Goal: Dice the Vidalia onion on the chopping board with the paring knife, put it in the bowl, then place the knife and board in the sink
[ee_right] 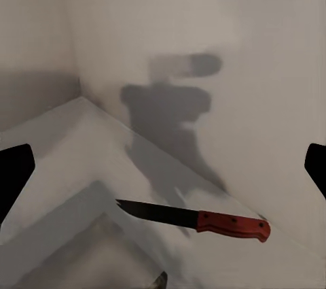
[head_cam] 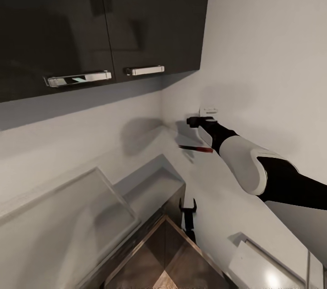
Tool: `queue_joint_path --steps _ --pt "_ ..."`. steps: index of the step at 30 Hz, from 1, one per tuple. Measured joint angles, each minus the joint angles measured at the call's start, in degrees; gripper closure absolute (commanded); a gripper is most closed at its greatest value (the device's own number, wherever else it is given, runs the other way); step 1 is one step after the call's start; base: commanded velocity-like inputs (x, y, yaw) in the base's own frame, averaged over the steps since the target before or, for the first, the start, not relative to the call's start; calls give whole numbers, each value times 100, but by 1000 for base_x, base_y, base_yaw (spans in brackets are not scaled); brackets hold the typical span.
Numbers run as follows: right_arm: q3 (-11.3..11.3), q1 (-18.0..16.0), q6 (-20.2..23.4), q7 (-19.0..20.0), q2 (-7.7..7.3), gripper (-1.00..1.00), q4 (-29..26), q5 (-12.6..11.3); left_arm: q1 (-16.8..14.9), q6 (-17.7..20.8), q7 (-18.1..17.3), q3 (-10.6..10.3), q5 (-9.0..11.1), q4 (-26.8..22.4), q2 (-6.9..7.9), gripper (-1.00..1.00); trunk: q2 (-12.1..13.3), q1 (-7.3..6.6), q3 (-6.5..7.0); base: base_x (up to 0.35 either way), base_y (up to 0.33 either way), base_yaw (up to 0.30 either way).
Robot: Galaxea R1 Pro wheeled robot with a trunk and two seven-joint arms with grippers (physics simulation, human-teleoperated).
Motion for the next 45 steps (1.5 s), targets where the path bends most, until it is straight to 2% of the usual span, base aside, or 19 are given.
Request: queue_joint_path --steps 26,45 --pt "-2 1 -324 -2 -82 -100 80 0 0 0 -1 1 0 70 -9 -100 0 0 -246 0 0 0" --pt "2 2 -471 -11 -235 -100 82 0 0 0 -1 1 -8 122 -9 -100 -1 0 -426 0 0 0"
